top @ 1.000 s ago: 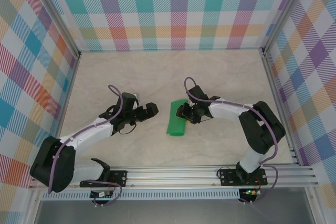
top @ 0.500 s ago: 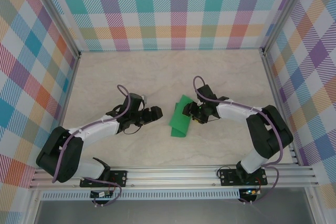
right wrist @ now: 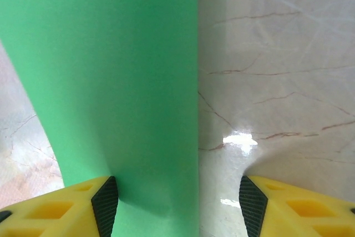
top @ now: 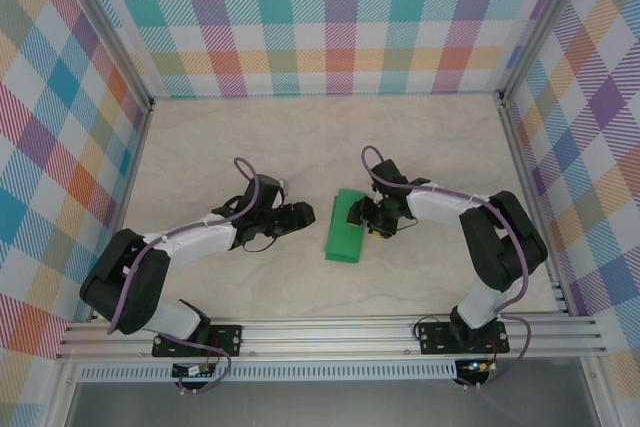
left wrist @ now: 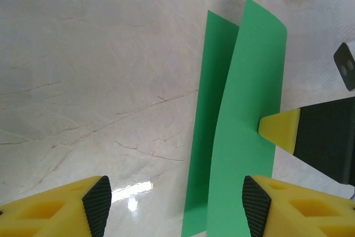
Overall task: Fold a paper plane with a square sheet of paper (pick it up from the middle)
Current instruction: Fold the square sheet of paper in half at the center of the table.
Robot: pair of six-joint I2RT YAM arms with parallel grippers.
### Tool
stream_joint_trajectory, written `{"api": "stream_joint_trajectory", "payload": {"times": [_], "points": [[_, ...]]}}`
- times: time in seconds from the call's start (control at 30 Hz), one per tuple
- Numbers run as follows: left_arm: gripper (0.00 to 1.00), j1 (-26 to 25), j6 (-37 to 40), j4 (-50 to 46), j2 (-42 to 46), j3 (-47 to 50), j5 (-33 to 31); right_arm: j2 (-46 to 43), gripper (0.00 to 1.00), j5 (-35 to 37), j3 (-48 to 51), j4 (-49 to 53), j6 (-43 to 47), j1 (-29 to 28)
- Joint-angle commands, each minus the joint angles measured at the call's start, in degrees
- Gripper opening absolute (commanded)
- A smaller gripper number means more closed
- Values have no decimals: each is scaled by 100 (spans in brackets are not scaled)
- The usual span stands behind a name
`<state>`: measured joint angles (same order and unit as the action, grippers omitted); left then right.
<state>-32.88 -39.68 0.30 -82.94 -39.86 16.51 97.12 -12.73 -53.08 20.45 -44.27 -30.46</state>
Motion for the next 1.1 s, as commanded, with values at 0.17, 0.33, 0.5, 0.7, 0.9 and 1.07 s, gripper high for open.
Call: {"api": "stream_joint_trajectory", "payload": {"times": [0.17,0.33,0.5,0.7,0.9,1.07], "points": [[61,-209,-93,161,-329,-370,121,293,64,18,-256,487,248,-48],[57,-260,-284,453,-737,-535,392,91,64,-132,-95,226,238,-51],[63,-315,-536,779,-1131,-637,698,-405,67,-302,207,-177,39,3],[66,-418,-808,1391,-1583,-752,1151,-632,68,-507,429,-386,-53,167],[52,-550,-1013,1890,-1822,-845,1421,-660,68,-581,551,-489,-112,278],[31,-586,-1135,2291,-1926,-847,1679,-669,68,-564,613,-537,-186,355]]}}
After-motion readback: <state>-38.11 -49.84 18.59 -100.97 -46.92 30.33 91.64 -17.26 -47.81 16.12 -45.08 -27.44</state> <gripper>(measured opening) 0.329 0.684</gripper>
